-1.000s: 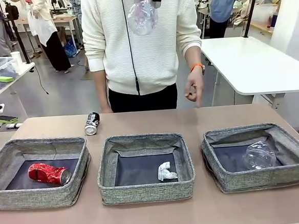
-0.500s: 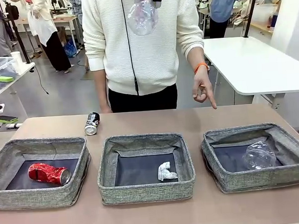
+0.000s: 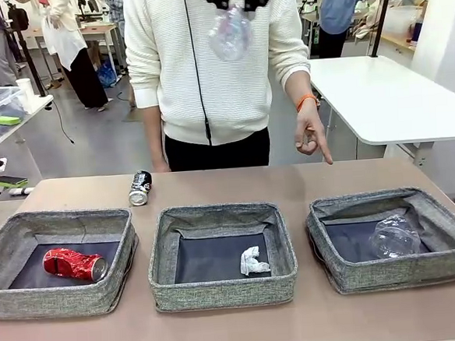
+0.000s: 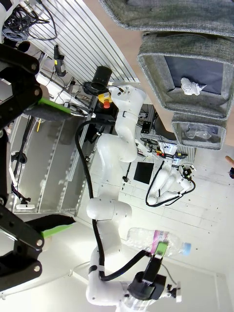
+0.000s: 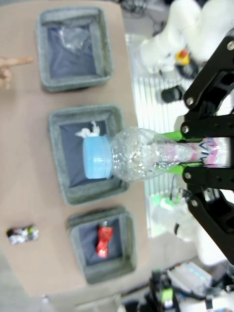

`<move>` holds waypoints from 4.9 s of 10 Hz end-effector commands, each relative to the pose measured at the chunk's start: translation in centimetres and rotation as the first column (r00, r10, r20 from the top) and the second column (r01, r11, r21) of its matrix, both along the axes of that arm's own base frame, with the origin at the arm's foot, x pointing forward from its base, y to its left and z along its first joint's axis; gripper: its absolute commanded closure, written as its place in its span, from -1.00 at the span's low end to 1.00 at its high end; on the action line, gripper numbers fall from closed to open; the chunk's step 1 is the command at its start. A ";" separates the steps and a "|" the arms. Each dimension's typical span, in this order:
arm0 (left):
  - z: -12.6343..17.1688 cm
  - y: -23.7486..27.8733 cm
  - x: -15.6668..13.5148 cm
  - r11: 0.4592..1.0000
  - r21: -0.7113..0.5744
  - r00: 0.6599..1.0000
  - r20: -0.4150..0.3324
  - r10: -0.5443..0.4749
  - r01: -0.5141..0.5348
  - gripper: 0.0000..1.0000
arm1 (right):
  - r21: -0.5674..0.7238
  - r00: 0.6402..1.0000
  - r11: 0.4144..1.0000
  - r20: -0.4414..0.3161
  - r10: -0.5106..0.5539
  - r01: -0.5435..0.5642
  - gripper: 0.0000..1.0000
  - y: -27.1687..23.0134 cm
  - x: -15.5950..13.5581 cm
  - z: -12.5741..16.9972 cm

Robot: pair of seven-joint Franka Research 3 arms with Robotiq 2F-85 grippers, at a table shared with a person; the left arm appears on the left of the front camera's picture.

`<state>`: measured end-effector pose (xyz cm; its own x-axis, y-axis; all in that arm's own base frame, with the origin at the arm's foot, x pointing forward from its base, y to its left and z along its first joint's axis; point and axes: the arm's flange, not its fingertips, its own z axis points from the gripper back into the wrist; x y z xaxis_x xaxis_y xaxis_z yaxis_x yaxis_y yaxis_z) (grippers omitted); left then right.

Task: Sort the waste into the appropriate baskets.
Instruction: Place the picked waste into the Fabric basket indicated by the person, then pick up the waste item pointed out by the person.

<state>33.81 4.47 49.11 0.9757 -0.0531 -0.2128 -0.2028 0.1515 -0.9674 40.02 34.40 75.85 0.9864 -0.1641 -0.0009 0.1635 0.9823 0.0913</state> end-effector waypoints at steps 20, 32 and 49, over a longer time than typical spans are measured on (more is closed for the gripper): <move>0.4 -0.1 -0.2 1.000 -0.016 1.000 -0.007 0.003 -0.003 -1.00 | 0.411 0.951 0.860 -0.183 -0.250 0.304 -1.00 -30.0 -1.4 -29.8; 0.4 -0.1 -0.2 1.000 -0.016 1.000 -0.007 0.003 -0.003 -1.00 | 0.976 0.844 0.024 0.176 0.506 -0.218 -1.00 -29.1 -2.5 -19.8; 0.4 -0.1 -0.2 1.000 -0.016 1.000 -0.007 0.003 -0.003 -1.00 | 0.932 0.886 0.237 0.149 0.438 -0.274 -1.00 -26.9 -4.3 -20.8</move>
